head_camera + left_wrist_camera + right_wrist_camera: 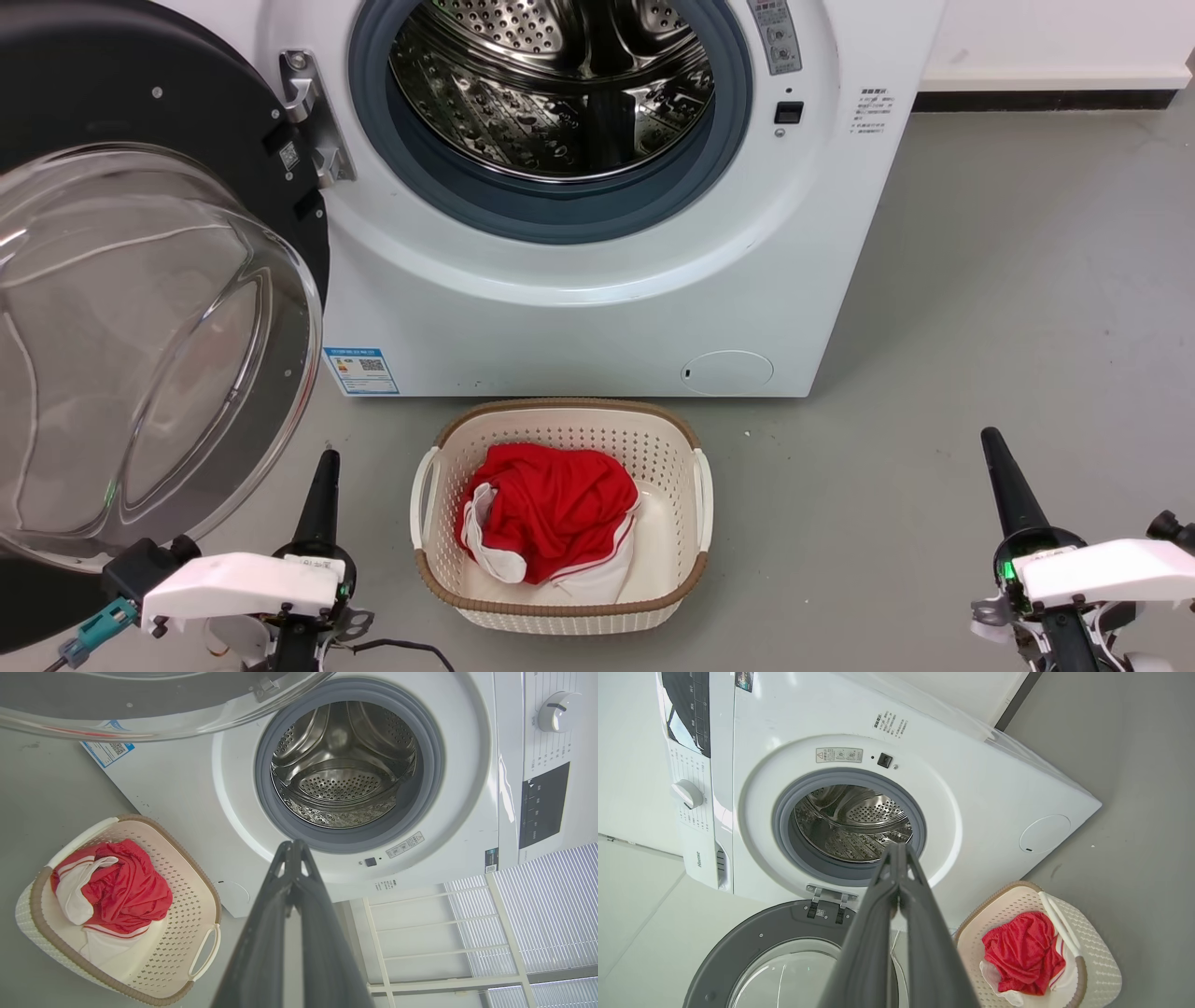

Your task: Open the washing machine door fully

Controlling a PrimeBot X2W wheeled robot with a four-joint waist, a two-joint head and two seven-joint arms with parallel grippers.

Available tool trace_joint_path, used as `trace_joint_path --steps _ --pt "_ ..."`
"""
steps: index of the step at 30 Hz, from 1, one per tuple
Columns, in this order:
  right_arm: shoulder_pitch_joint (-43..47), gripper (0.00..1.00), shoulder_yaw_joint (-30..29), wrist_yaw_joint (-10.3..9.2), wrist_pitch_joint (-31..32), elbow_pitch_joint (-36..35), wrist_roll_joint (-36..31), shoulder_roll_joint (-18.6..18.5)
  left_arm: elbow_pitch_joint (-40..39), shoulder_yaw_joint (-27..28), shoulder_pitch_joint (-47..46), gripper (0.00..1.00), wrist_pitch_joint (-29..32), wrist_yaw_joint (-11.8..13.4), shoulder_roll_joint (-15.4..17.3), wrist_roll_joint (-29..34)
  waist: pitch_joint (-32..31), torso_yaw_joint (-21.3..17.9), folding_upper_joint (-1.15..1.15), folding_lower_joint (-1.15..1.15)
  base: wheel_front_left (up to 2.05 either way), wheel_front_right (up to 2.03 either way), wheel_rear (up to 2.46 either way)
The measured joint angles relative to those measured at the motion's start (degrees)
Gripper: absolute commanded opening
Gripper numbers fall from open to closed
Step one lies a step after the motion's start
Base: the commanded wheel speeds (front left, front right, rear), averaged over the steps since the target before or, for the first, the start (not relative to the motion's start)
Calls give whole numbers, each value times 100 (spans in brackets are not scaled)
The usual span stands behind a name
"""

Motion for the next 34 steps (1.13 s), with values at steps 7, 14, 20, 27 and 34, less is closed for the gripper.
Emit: trace_joint_path --steps 7,14,20,27,34 --pt "-24 0 -27 0 76 55 393 0 14 35 -4 0 82 -51 -15 -368 -29 2 0 0 0 0 0" --pt "-70 0 -57 0 138 97 761 0 27 74 -7 0 178 -74 -27 -723 -58 5 0 0 0 0 0" --pt "-109 0 -81 -1 213 138 1062 0 38 110 -40 0 256 -115 -36 -1011 -83 7 0 -1 0 0 0" --pt "-125 0 -115 0 297 201 1473 3 57 164 -53 0 358 -159 -52 -1412 -120 10 0 0 0 0 0" --pt "-146 0 -146 0 360 242 1784 5 69 191 -62 0 431 -175 -62 -1710 -148 13 0 0 0 0 0"
